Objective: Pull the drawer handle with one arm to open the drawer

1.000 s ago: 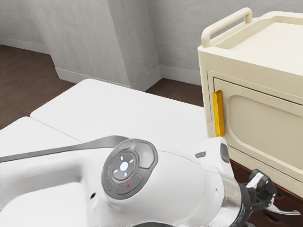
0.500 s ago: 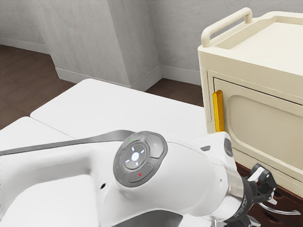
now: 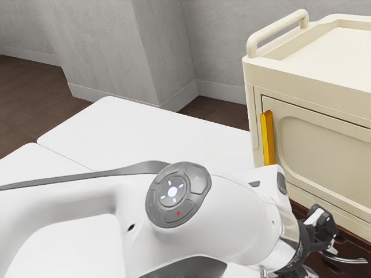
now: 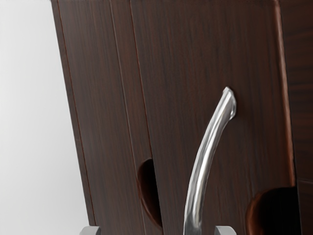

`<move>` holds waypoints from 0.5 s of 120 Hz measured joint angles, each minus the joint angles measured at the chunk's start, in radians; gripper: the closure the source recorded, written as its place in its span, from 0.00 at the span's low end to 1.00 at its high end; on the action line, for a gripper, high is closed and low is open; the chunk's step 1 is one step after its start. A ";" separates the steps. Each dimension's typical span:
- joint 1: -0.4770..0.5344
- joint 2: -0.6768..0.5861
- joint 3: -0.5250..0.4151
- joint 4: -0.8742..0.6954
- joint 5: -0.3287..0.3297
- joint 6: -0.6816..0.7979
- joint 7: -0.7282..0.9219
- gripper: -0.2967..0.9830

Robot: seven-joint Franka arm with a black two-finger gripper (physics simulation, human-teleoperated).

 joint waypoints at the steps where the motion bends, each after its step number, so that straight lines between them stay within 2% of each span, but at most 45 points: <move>1: 0.000 0.000 0.001 0.000 0.000 0.000 0.000 0.57; 60: -0.010 -0.022 0.014 -0.001 -0.009 -0.064 -0.007 0.59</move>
